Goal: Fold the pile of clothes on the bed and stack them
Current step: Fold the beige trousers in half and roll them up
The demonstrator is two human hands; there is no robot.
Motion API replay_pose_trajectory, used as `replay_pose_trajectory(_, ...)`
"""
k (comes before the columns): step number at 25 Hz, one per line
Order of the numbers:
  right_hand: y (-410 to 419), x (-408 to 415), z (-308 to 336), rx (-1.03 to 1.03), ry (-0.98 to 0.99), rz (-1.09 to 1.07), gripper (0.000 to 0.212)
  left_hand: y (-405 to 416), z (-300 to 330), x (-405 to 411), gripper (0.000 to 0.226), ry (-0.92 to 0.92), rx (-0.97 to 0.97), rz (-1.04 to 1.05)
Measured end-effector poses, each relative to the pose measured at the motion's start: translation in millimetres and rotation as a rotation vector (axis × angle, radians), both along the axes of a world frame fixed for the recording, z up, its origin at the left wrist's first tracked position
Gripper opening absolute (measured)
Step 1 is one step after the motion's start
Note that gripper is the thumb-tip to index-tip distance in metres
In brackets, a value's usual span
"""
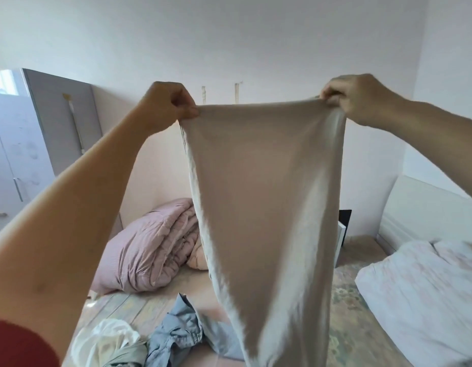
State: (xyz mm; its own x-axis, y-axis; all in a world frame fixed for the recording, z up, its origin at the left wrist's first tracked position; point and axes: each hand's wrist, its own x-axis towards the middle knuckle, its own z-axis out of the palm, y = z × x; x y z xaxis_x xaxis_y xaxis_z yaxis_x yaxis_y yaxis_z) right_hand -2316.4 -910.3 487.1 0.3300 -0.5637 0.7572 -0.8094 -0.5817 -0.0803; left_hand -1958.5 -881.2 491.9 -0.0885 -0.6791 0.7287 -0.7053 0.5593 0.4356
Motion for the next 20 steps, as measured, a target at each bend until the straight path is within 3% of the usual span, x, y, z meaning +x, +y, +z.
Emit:
replay_pose_trajectory(3,-5.8,0.0,-39.5,0.071,0.099,0.039,0.014,-9.6,-29.3,9.0,0.041,-0.170,0.059,0.054)
replay_pose_trajectory(6,-8.2,0.6,-54.0,0.209,-0.046,0.052,0.014,-18.1,-51.9,10.4,0.021,-0.015,0.132,0.045)
replay_pose_trajectory(10,-17.1,0.5,-56.3,0.218,-0.117,0.042,0.013,-23.4,-64.5,2.1,0.022,0.114,0.162,0.009)
replay_pose_trajectory(13,-21.0,0.1,-61.4,0.294,-0.064,0.009,0.013,-27.0,-59.5,0.6,0.025,0.032,0.172,0.031)
replay_pose_trajectory(20,-20.2,-6.3,-35.4,0.432,-0.042,0.063,0.008,-26.8,-38.4,2.5,0.020,0.075,0.188,-0.003)
